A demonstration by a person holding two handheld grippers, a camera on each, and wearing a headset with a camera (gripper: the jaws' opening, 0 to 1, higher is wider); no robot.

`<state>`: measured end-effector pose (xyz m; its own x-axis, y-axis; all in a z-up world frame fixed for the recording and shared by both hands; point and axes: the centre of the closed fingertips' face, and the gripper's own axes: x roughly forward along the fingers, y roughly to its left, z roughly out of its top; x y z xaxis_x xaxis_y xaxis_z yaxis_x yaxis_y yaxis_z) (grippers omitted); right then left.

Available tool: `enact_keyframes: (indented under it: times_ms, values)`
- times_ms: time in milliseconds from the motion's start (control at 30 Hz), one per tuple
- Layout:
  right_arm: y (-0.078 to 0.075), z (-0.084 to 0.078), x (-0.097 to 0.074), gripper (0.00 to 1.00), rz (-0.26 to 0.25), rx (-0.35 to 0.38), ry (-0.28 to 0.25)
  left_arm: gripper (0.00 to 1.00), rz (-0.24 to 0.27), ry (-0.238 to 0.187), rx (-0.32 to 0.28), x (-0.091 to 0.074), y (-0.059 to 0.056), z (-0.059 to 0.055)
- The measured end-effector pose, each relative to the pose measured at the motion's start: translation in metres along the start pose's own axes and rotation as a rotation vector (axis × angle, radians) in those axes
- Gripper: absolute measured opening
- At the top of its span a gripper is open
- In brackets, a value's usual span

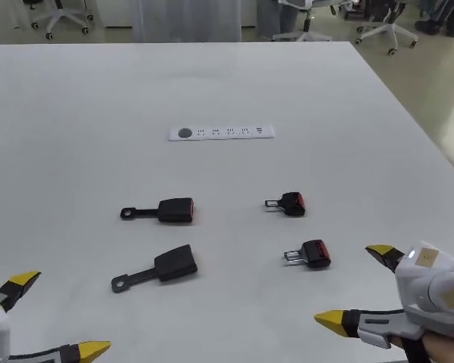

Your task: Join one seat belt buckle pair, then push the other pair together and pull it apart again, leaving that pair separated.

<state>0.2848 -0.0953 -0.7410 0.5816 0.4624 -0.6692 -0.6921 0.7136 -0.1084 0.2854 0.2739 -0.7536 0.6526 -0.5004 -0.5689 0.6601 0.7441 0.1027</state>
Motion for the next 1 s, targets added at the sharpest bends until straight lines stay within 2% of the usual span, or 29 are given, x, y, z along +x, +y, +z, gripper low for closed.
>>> enact_keyframes:
  times_ms: [67,133,167,200,233,300,433,500,533,567,633,733,867,933,1000]
  values:
    - [-0.001,0.000,0.001,0.87,0.007,-0.027,0.005,1.00,-0.059,0.021,0.000,0.003,-0.010,-0.003]
    - [-0.004,0.000,0.002,0.87,0.010,-0.052,0.013,0.98,-0.071,0.041,0.009,0.005,-0.011,-0.004]
    - [-0.004,0.000,0.003,0.87,0.017,-0.070,0.013,0.96,-0.086,0.056,0.012,0.005,-0.012,-0.003]
    - [-0.007,-0.001,0.004,0.87,0.020,-0.081,0.017,0.89,-0.108,0.077,0.006,0.005,-0.015,-0.004]
    - [-0.009,-0.001,0.005,0.87,0.019,-0.087,0.021,0.86,-0.111,0.091,0.015,0.006,-0.014,-0.003]
    - [-0.011,0.001,0.006,0.83,0.040,-0.118,0.012,0.88,-0.121,0.074,0.059,0.011,-0.015,0.008]
    - [-0.018,0.001,0.012,0.78,0.060,-0.156,0.018,0.85,-0.122,0.084,0.101,0.020,-0.010,0.018]
    - [-0.020,0.000,0.017,0.76,0.084,-0.203,0.026,0.82,-0.124,0.119,0.114,0.028,-0.009,0.019]
    - [-0.020,-0.001,0.021,0.76,0.098,-0.235,0.038,0.82,-0.121,0.129,0.138,0.033,-0.008,0.021]
    - [-0.021,-0.001,0.022,0.75,0.103,-0.246,0.041,0.83,-0.131,0.117,0.152,0.037,-0.010,0.024]
    - [-0.024,-0.001,0.028,0.74,0.119,-0.285,0.049,0.82,-0.139,0.125,0.173,0.044,-0.008,0.027]
    - [-0.026,-0.002,0.035,0.69,0.148,-0.324,0.065,0.80,-0.156,0.167,0.255,0.056,-0.008,0.027]
    - [-0.029,-0.003,0.042,0.65,0.188,-0.396,0.094,0.74,-0.162,0.202,0.258,0.074,-0.011,0.032]
    - [-0.031,-0.003,0.045,0.64,0.204,-0.416,0.101,0.74,-0.176,0.219,0.236,0.083,-0.014,0.033]
    - [-0.034,-0.004,0.049,0.62,0.218,-0.447,0.114,0.72,-0.181,0.238,0.243,0.090,-0.016,0.033]
